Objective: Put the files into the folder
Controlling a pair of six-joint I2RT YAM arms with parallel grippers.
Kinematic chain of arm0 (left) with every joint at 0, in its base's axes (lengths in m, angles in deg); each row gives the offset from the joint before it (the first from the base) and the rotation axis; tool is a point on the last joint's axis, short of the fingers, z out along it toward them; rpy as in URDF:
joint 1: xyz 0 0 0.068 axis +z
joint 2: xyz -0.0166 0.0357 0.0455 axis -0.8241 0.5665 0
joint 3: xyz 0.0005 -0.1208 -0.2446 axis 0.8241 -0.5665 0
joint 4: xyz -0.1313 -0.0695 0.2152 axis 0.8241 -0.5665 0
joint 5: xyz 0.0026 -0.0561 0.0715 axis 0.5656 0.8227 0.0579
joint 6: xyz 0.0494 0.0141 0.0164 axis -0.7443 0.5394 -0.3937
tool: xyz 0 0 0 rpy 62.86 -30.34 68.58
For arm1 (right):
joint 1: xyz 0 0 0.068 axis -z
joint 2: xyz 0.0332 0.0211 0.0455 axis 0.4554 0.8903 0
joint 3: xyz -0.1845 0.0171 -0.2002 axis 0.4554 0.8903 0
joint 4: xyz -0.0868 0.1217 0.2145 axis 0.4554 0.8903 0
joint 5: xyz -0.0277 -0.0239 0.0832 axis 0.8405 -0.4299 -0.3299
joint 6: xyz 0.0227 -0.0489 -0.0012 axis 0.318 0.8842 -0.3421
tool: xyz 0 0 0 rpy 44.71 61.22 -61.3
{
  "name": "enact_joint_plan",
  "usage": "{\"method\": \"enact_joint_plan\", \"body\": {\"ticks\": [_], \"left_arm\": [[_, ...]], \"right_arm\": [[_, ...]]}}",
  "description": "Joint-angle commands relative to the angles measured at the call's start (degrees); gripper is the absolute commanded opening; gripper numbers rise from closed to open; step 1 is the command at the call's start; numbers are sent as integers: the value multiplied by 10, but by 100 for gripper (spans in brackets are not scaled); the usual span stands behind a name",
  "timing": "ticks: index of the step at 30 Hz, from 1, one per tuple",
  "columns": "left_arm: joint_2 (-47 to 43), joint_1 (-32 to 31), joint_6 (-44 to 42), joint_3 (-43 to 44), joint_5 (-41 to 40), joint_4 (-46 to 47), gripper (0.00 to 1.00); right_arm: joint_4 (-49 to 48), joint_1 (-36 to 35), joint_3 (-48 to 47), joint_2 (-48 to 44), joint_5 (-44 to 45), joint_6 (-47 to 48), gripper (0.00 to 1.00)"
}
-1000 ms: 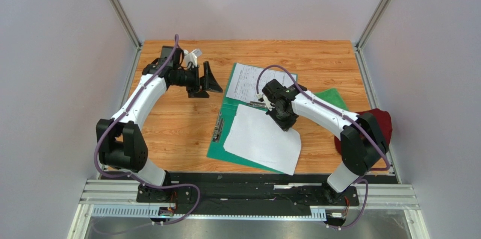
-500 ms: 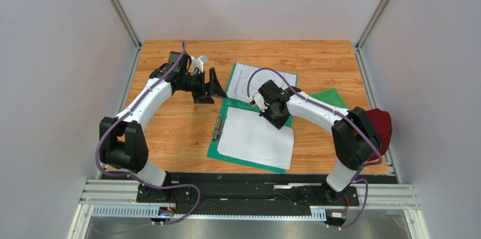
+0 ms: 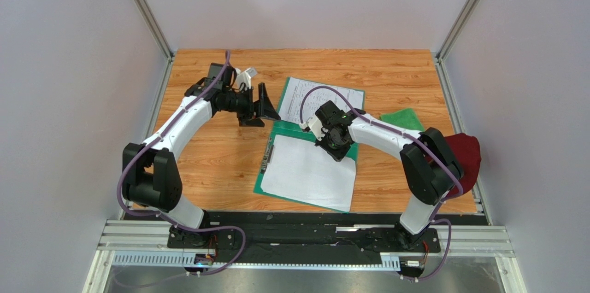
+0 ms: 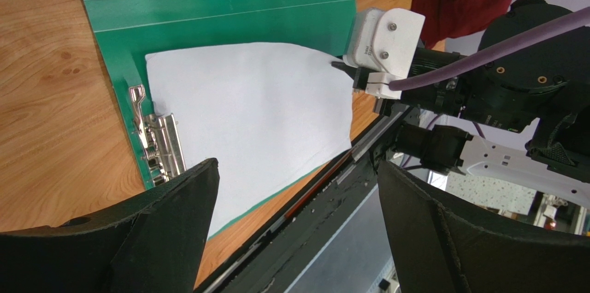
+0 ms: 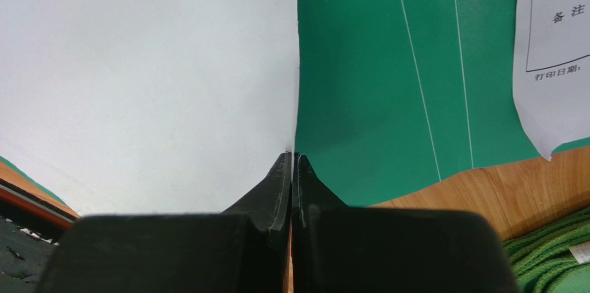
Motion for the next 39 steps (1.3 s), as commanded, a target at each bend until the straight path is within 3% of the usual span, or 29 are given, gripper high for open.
{"method": "enact_joint_plan", "body": {"ticks": [1, 12, 29, 35, 39], "left_arm": [[-4, -3, 1, 1, -5, 13, 93], [-2, -4, -1, -4, -3, 13, 93], [3, -5, 2, -10, 0, 20, 93], [5, -5, 1, -10, 1, 20, 93], [6, -6, 0, -11, 2, 20, 93]], "right_arm": [[-22, -3, -17, 13, 4, 11, 0], [-28, -3, -28, 27, 58, 10, 0], [-27, -18, -54, 50, 60, 9, 0], [-17, -18, -62, 56, 77, 2, 8], [-17, -18, -67, 58, 78, -13, 20]]}}
